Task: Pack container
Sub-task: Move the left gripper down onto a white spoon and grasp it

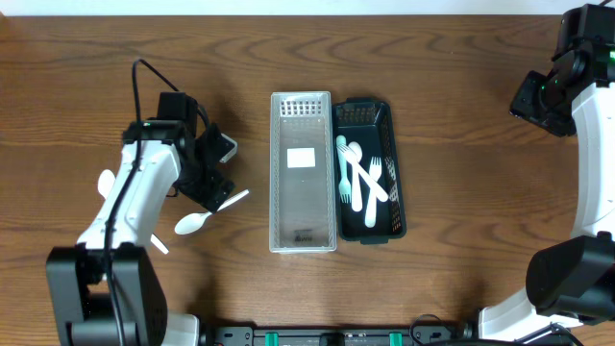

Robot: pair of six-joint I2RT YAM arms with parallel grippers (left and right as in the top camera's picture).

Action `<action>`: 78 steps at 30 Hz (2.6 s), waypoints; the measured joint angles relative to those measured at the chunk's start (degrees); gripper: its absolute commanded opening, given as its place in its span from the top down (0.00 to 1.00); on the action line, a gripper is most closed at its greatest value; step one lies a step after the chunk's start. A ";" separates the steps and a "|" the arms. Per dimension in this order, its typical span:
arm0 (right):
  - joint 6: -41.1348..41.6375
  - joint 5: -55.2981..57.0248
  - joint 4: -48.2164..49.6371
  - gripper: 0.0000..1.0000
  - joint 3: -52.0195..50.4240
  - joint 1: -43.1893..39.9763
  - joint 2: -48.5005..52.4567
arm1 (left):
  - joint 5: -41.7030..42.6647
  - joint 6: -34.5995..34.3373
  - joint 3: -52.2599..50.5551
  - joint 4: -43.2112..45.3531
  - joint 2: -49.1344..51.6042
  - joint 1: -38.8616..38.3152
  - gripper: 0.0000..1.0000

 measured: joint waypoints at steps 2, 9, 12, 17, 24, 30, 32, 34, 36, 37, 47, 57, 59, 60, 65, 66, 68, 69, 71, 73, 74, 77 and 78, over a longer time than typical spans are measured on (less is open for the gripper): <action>-0.22 0.02 0.42 0.53 0.00 0.00 0.00 | 0.13 0.00 -1.38 1.99 1.14 0.04 0.02; -0.42 0.24 1.05 0.52 0.00 0.00 0.00 | 0.24 0.00 -6.60 5.29 3.96 0.07 0.02; -0.44 0.28 1.38 0.51 0.00 0.00 0.00 | 0.24 0.00 -7.21 5.86 4.15 0.15 0.02; -0.44 0.37 1.51 0.51 0.00 0.00 0.00 | 0.44 0.00 -7.21 6.12 4.15 0.79 0.02; -0.44 0.37 1.62 0.51 0.00 0.00 0.00 | 2.38 0.00 -9.16 8.57 4.15 1.68 0.02; -0.44 0.39 1.70 0.51 0.00 0.00 0.00 | 2.60 0.00 -9.53 8.70 4.15 1.75 0.02; -0.44 0.39 1.70 0.51 0.00 0.00 0.00 | 2.80 0.00 -9.88 8.98 4.17 1.77 0.02; -0.44 0.39 1.70 0.51 0.00 0.00 0.00 | 2.97 0.00 -10.67 9.84 4.26 1.77 0.02; -0.44 0.39 1.68 0.51 0.00 0.00 0.00 | 3.04 0.00 -11.85 10.58 4.55 1.77 0.01; -0.44 0.37 1.68 0.51 0.00 0.00 0.00 | 2.89 0.02 -12.04 10.58 4.59 1.77 0.01; -0.61 0.39 1.38 0.51 0.00 0.00 0.00 | 2.99 0.15 -12.09 10.86 4.57 1.84 0.20; -0.87 0.39 1.31 0.51 0.00 0.00 0.00 | 3.26 0.20 -12.15 11.02 4.59 1.84 0.36; -0.87 0.39 1.31 0.50 0.00 0.00 0.00 | 3.34 0.20 -12.17 11.02 4.59 1.84 0.38; -0.87 0.39 1.31 0.50 0.00 0.00 0.00 | 3.39 0.20 -12.17 11.02 4.59 1.84 0.41; -0.87 0.39 1.36 0.50 0.00 0.00 0.00 | 3.41 0.20 -12.20 11.02 4.59 1.84 0.44; -0.87 0.39 1.38 0.50 0.00 0.00 0.00 | 3.41 0.22 -12.20 11.02 4.59 1.84 0.44; -0.87 0.39 1.38 0.50 0.00 0.00 0.00 | 3.41 0.20 -12.20 11.02 4.59 1.84 0.44; -0.87 0.39 1.40 0.51 0.00 0.00 0.00 | 3.41 0.20 -12.20 11.02 4.59 1.84 0.44; -0.87 0.39 1.40 0.51 0.00 0.00 0.00 | 3.39 0.20 -12.20 11.02 4.59 1.84 0.44; -0.87 0.39 1.40 0.51 0.00 0.00 0.00 | 3.19 0.20 -12.20 11.08 4.59 1.84 0.44; -0.87 0.39 1.42 0.51 0.00 0.00 0.00 | 2.89 0.20 -12.20 11.15 4.59 1.84 0.44; -0.87 0.39 1.55 0.50 0.00 0.00 0.00 | 1.75 0.20 -12.20 11.37 4.59 1.84 0.44; -0.87 0.39 1.62 0.50 0.00 0.00 0.00 | 1.31 0.20 -12.20 11.43 4.59 1.84 0.44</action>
